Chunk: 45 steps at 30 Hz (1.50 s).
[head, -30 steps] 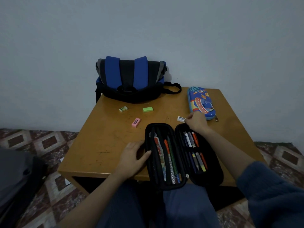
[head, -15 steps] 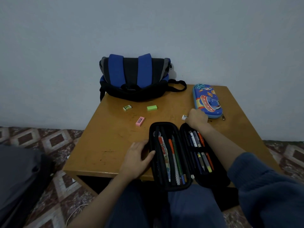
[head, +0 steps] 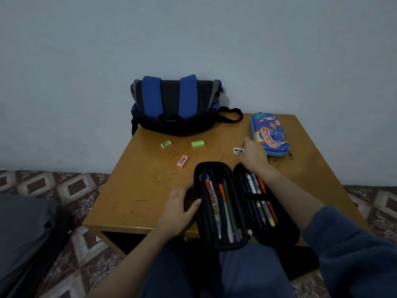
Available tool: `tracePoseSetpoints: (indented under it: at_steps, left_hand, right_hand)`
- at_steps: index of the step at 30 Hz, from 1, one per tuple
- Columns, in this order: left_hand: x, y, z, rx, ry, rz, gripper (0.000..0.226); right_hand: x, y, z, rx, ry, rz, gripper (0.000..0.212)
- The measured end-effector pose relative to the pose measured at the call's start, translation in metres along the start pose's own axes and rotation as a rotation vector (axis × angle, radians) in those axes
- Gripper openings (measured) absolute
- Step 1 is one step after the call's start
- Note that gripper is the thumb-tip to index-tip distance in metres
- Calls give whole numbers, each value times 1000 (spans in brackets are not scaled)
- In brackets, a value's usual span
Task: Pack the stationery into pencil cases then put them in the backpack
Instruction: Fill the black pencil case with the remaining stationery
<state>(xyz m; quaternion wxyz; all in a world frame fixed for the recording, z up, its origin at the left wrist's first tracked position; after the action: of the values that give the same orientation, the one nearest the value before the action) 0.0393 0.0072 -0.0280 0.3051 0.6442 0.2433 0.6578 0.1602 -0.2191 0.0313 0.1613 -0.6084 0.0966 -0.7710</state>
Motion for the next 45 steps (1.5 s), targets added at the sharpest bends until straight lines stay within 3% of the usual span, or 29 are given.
tracePoseSetpoints:
  at_steps: [4,9,13,16,20,30,35,40,45]
  left_hand:
    - [2,5,4,41,-11,-53,60]
    - [3,28,13,180,21,-124,82]
    - [-4,37,16,168,27,-110,76]
    - [-4,36,16,205,1,-152,70]
    - [2,34,16,239,-44,-273,67]
    - [3,25,15,212,-36,-163,50]
    - [2,22,12,200,-33,-214,55]
    - [5,20,12,172,-4,-200,49]
    - [27,1,22,238,79,24,50]
  right_hand:
    - [15,-12,-2,68,144,248,19]
    - [18,-37,-22,115,-64,512,22]
    - [12,-51,-35,69,-190,645,28]
    - [9,-58,-39,87,-289,674,16]
    - [3,-61,-44,90,-393,622,10]
    - [-9,-70,-59,239,-508,365,9]
    - [-5,-70,-64,270,-431,204,15]
    - [-8,-69,-65,279,-432,209,13]
    - [-2,-69,-52,211,-334,255,12]
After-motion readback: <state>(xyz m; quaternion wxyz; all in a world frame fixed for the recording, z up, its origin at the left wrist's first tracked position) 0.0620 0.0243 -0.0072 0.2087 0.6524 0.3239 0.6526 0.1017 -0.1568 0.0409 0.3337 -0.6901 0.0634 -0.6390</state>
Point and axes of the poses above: each hand's wrist, its own z-axis towards the middle knuckle, its own x-axis out of the back of the hand, y = z × x, the point moved 2 cm from there along z, towards the middle knuckle, and after that the axes turned 9 degrees about x, right-handed, at the moved point
